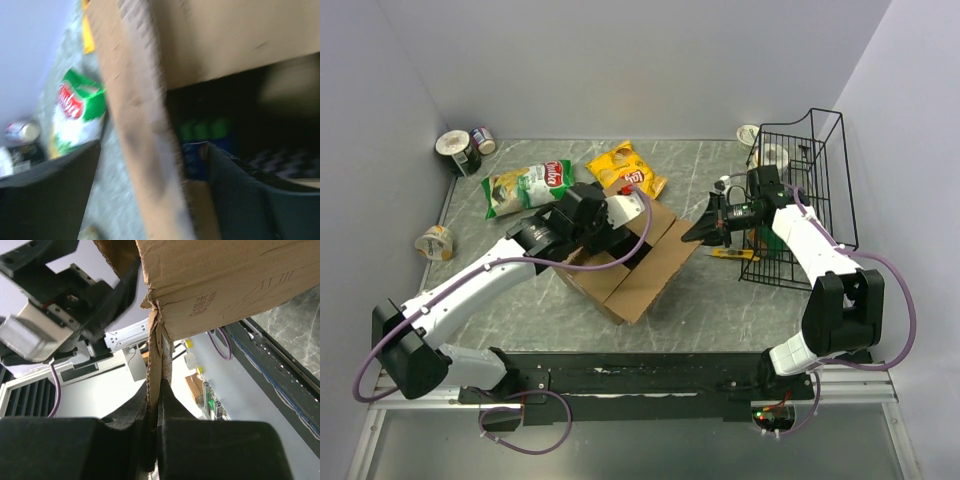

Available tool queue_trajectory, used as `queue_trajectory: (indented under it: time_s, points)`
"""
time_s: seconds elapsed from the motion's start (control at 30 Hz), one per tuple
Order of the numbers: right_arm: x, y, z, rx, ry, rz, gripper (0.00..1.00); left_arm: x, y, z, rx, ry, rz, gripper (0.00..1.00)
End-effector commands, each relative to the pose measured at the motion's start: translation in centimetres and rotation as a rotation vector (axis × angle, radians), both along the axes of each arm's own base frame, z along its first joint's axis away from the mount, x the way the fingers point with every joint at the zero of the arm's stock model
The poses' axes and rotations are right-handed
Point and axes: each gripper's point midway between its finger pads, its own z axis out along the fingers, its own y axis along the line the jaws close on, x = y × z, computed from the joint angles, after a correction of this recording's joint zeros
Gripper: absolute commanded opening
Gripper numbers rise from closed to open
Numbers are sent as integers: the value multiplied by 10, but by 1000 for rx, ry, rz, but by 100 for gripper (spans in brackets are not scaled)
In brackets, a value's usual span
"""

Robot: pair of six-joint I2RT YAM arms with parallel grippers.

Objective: Unpack the express box

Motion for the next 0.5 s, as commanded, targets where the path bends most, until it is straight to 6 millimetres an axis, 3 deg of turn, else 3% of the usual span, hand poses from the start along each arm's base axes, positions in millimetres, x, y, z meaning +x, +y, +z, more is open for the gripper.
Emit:
queue_trajectory:
  time_s: [0.0,0.1,0.2,0.23,0.27,0.3,0.33,0.37,0.4,0.43,0.47]
  points:
    - [5,-5,22,21,-109,-2,0,16,26,25,124,-116,83,75]
    - [8,-9,22,17,-121,-13,0,16,26,39,123,-124,86,53]
    - [12,-14,20,-9,-174,-22,0,16,26,35,148,-81,91,36]
    - [13,-16,20,-19,-193,-21,2,14,26,30,158,-51,86,24]
    - [19,-19,24,-44,-293,-7,11,14,25,28,148,-32,82,14]
    - [29,-26,18,-133,-353,-26,29,14,25,26,120,-11,99,5]
    - [32,-31,18,-180,-374,-23,37,13,21,28,83,9,86,1]
    - [46,-37,37,-229,-527,-17,45,12,20,28,63,29,90,1]
    - [55,-43,42,-295,-589,-23,59,15,25,29,17,54,126,1]
    - [68,-51,44,-375,-634,-33,64,16,24,31,-13,72,127,1]
    - [83,-57,71,-417,-767,-45,66,15,20,38,-60,84,109,1]
